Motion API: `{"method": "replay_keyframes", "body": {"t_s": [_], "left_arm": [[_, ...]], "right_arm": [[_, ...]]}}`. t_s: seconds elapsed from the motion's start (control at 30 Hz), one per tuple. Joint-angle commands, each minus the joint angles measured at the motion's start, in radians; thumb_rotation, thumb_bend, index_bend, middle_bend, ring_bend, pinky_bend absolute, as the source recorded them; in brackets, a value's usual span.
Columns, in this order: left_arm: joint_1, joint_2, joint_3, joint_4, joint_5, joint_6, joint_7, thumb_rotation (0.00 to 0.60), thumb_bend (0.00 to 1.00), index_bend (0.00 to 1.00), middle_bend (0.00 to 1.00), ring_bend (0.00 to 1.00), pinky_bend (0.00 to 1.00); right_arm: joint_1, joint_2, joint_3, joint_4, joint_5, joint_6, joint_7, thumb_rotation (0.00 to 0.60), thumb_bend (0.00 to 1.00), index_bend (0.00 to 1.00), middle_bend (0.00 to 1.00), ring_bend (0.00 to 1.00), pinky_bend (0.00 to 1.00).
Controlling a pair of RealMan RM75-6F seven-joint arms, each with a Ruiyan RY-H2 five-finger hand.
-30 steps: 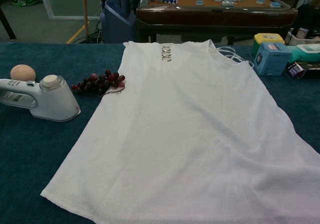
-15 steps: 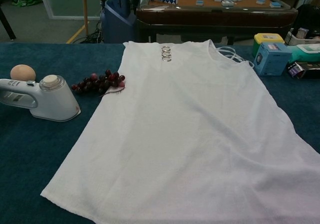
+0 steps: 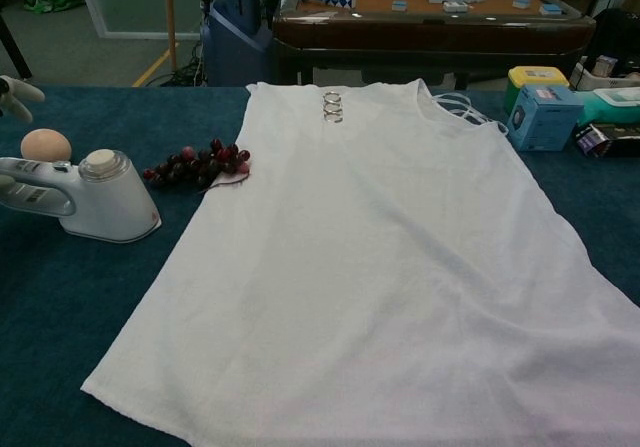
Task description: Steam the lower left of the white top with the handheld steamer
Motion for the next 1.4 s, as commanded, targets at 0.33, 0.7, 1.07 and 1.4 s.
{"method": "replay_keyframes", "body": {"t_s": [0.33,0.7,1.07,1.4], "left_arm": [[-0.056,-0.064,0.011,0.113,-0.042,-0.04,0.065,0.6,0.2,0.12,0.21,0.18,0.21],[-0.094,-0.134,0.012,0.246,-0.055,-0.062,0.054,0.6,0.2,0.16,0.21,0.15,0.21],[-0.122,-0.191,0.02,0.373,-0.065,-0.101,0.035,0.6,0.2,0.28,0.23,0.17,0.21],[-0.141,-0.246,0.022,0.459,-0.039,-0.094,-0.009,0.6,0.2,0.37,0.35,0.25,0.21]], "right_arm": [[-0.017,-0.001,-0.013,0.014,-0.007,0.01,0.026,0.6,0.29,0.22,0.22,0.15,0.22],[-0.017,-0.003,-0.016,0.018,-0.01,0.007,0.033,0.6,0.29,0.22,0.22,0.15,0.22],[-0.022,-0.006,-0.017,0.026,-0.002,0.006,0.042,0.6,0.29,0.22,0.22,0.15,0.22],[-0.028,-0.007,-0.018,0.032,0.005,0.007,0.049,0.6,0.29,0.22,0.22,0.15,0.22]]}}
